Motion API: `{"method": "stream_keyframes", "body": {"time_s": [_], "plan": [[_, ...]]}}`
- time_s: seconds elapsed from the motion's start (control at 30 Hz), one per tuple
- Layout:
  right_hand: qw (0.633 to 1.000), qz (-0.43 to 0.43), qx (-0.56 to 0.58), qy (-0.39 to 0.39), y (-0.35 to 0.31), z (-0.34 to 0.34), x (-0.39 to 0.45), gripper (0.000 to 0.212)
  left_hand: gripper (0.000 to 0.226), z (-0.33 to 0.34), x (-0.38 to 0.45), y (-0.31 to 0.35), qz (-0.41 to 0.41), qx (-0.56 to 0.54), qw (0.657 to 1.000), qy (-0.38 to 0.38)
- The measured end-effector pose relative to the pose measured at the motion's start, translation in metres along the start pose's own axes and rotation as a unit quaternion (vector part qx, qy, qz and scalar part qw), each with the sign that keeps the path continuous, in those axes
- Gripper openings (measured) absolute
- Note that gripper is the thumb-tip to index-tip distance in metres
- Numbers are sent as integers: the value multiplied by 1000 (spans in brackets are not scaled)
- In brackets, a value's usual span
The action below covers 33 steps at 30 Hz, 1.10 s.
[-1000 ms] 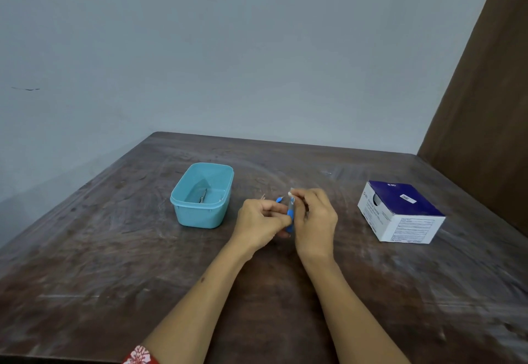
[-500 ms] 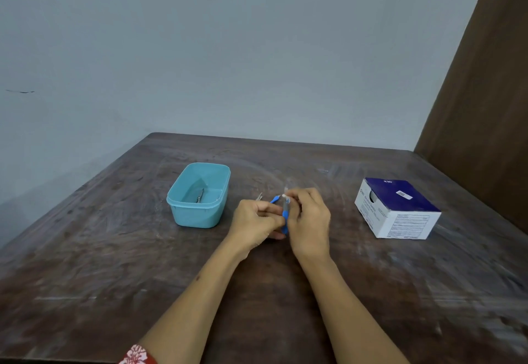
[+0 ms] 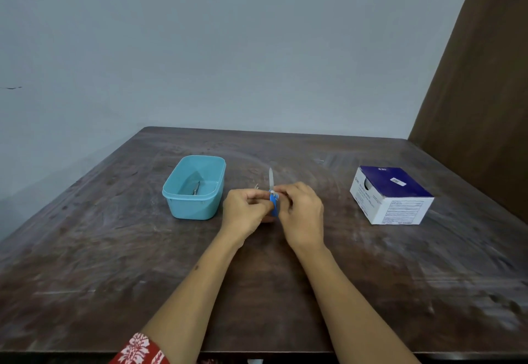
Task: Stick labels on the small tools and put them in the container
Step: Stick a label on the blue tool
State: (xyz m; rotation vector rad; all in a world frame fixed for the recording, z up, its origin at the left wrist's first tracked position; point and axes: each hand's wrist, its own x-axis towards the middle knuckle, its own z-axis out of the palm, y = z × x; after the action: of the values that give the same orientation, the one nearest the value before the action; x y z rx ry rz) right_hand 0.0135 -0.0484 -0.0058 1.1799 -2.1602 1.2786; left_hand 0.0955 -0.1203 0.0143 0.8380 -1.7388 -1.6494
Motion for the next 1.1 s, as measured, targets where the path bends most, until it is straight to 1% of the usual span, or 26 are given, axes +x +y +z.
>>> {"method": "stream_keyframes", "body": {"time_s": [0.1,0.2,0.27,0.33,0.4,0.47,0.5,0.57,0.6,0.63,0.73,0.8,0.87,1.0,1.1], "plan": [[1000,8,-1,17,0,-2,2,17,16,0,-1,1,-12,18,999,-28],[999,23,18,45,0,-3,3,27,18,2,-2,1,-19,25,998,-55],[999,9,13,38,-2,-3,2,24,18,2,-2,0,-9,19,999,-43],[1000,-21,4,17,-4,-2,0,16,20,1,0,-1,4,13,1000,-20],[999,-41,-8,2,-5,-1,-1,15,21,1,2,-2,10,15,1000,-2],[999,-41,-11,18,-4,0,0,15,19,1,2,-2,3,20,1000,-11],[999,-32,-6,34,-5,-1,1,19,18,1,0,-1,-5,22,999,-25],[998,-12,12,65,-4,-2,3,37,18,3,-3,0,-15,30,998,-57],[997,-9,16,73,-4,-2,4,42,19,3,-4,0,-14,32,997,-63],[997,-10,15,73,-4,-2,3,41,18,3,-4,0,-12,31,998,-59],[999,-31,5,38,-5,-1,0,20,17,2,-1,-2,-1,21,1000,-19],[999,-49,1,14,-5,1,-1,18,18,1,0,-3,6,26,1000,-2],[999,-50,0,22,-3,1,0,20,16,0,0,-2,5,34,999,-20],[997,-9,17,78,0,-2,4,26,15,0,-4,3,3,76,993,-92],[996,9,12,87,2,-2,5,25,17,0,-5,3,6,80,992,-102]]}}
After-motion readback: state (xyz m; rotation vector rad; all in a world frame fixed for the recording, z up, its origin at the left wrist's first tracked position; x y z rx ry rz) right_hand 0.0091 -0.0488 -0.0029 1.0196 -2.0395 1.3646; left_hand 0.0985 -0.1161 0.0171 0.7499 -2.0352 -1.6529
